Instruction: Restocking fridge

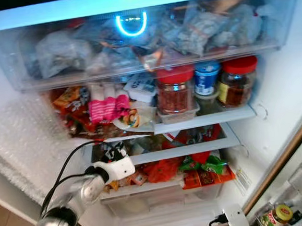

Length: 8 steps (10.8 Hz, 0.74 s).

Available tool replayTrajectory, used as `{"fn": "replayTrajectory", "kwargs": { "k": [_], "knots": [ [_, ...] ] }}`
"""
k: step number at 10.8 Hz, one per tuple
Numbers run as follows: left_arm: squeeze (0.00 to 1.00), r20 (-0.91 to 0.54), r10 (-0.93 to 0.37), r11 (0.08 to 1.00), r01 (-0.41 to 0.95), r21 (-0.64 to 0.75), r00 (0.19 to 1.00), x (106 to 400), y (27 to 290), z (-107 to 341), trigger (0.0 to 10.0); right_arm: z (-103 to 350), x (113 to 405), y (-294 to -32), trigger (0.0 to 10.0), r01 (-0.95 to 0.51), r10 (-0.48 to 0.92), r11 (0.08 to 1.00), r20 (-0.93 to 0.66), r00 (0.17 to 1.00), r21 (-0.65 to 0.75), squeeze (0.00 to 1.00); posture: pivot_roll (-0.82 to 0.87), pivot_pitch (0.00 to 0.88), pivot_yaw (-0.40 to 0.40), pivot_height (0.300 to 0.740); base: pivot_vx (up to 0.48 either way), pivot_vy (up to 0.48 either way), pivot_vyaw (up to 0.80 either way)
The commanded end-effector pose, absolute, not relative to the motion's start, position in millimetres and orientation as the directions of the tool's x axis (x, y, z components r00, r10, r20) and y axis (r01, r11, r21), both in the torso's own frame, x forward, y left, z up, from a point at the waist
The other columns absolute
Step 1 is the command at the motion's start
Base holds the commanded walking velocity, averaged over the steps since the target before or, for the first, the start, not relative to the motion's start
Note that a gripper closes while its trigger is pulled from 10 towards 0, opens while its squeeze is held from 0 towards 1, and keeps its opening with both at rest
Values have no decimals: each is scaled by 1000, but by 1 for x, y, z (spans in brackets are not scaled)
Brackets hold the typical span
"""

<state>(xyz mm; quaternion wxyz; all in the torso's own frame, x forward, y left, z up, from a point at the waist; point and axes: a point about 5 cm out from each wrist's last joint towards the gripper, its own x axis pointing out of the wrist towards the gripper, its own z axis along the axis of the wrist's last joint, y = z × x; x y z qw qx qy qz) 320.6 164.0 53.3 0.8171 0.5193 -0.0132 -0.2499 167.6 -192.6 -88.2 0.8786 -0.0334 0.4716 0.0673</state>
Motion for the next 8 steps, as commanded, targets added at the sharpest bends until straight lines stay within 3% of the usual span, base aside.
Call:
{"fn": "replayTrajectory", "kwargs": {
  "k": [1, 5, 6, 7, 8],
  "knots": [
    [0, -364, -385, 280, 483, 830, 848, 310, 168, 32, 10000, -97, 148, -196, 10000, -120, 70, 993, -876, 478, 14, 0, -111, 33, 37, 644, 0, 0, 0],
    [0, -386, -321, 320, 483, 815, 865, 317, 160, 29, 10000, -97, 148, -197, 10000, -125, 68, 992, -875, 479, 8, 0, -133, 35, 44, 644, 0, 0, 0],
    [63, -391, -319, 324, 487, 811, 863, 317, 160, 29, 10000, -97, 148, -197, 10000, -125, 68, 992, -875, 479, 8, 0, -133, 38, 45, 644, 0, 0, 0],
    [1000, -392, -310, 326, 484, 812, 866, 319, 160, 30, 10000, -97, 147, -197, 10000, -125, 68, 992, -876, 478, 8, 0, -136, 39, 45, 644, 0, 0, 0],
    [1000, -386, -298, 345, 475, 810, 873, 321, 161, 33, 10000, -97, 147, -197, 10000, -126, 67, 992, -876, 478, 7, 0, -135, 45, 45, 644, 0, 0, 0]
  ]
}}
